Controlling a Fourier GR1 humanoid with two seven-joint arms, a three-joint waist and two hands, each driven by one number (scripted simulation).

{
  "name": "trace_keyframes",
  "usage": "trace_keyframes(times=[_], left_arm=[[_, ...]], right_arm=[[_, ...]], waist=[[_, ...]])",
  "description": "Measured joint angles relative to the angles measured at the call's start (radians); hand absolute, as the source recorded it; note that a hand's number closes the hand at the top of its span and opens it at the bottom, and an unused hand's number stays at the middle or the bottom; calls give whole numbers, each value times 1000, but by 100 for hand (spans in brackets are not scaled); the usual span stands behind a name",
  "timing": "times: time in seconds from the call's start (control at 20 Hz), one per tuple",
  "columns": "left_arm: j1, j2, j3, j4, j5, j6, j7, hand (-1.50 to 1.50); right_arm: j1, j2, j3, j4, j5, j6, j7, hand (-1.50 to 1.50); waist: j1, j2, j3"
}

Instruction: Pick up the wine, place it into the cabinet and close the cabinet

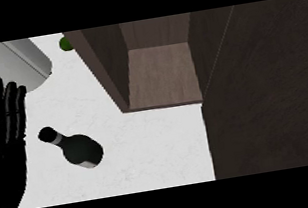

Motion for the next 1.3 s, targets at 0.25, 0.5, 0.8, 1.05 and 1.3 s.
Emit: trace_keyframes(times=[0.25,0.5,0.8,1.05,1.3], left_arm=[[58,52,-33,-43,115,-144,-23,-150],[174,68,-139,-47,330,-293,44,-150],[290,127,-159,-197,534,-336,187,-150],[342,153,-144,-230,584,-338,245,-150],[319,157,-124,-238,598,-297,298,-150]], right_arm=[[50,11,10,-54,-38,23,-20,-150],[102,-4,64,-77,-117,97,33,-150],[161,-32,76,-207,-204,137,152,-150],[161,-40,75,-292,-239,135,244,-150],[162,-40,80,-306,-232,134,275,-150]], waist=[[-25,22,-7],[-27,29,-10],[-29,31,-10],[-27,32,-10],[-29,33,-9]])
